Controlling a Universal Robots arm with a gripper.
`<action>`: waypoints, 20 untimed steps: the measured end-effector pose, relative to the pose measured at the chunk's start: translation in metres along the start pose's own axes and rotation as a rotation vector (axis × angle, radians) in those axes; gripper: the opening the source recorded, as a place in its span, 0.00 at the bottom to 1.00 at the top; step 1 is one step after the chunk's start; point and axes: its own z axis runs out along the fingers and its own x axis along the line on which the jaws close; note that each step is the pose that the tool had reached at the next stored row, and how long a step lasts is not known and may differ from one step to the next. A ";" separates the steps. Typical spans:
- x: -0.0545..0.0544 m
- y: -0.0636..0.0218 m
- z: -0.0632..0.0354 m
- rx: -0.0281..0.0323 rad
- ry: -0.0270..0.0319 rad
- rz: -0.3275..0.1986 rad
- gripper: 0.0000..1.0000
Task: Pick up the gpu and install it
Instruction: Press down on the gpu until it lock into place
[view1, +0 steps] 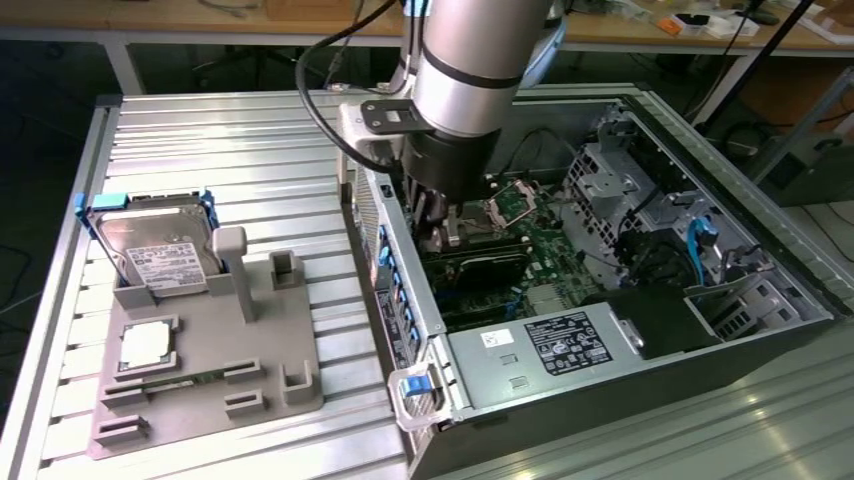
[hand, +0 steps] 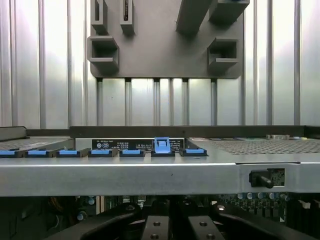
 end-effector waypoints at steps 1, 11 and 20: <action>0.000 0.0014 -0.0022 -0.0002 0.0000 0.000 0.11; 0.000 0.0054 -0.0206 -0.0004 0.0002 0.000 0.11; 0.004 0.0041 -0.0159 0.0002 0.0007 0.000 0.11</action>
